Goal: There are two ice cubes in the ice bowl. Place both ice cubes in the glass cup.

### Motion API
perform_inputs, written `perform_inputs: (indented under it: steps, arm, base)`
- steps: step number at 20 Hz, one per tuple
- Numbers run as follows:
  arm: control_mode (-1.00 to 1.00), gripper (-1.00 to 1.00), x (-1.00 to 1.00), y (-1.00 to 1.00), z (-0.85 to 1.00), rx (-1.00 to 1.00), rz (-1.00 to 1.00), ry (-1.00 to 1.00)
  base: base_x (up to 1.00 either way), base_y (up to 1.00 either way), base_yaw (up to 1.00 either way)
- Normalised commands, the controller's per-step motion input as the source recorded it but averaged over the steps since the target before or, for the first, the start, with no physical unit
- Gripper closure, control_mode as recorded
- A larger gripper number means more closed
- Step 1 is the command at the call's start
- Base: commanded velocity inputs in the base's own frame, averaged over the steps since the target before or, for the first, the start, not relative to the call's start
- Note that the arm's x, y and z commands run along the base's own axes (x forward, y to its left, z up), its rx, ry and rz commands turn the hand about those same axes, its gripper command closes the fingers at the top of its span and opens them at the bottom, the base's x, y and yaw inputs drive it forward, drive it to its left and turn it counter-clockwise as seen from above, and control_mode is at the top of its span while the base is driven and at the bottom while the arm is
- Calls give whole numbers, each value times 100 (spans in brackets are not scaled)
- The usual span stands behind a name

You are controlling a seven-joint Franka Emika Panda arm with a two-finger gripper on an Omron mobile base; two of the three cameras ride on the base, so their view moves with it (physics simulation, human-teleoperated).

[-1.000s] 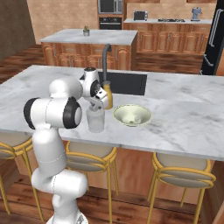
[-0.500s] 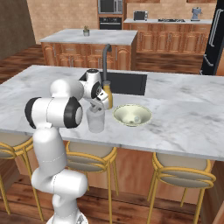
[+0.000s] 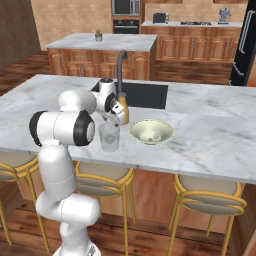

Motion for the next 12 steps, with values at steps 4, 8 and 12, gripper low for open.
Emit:
perform_inputs:
  steps: [4,8,12]
  arm:
    - [-100,-100,-20,-27,39,0,0,-10]
    - [-100,-100,-67,-68,38,-1,0,-15]
    - [-100,-100,-72,-83,2,-5,0,-11]
  base:
    - [0,0,0]
    - [0,0,0]
    - [0,0,0]
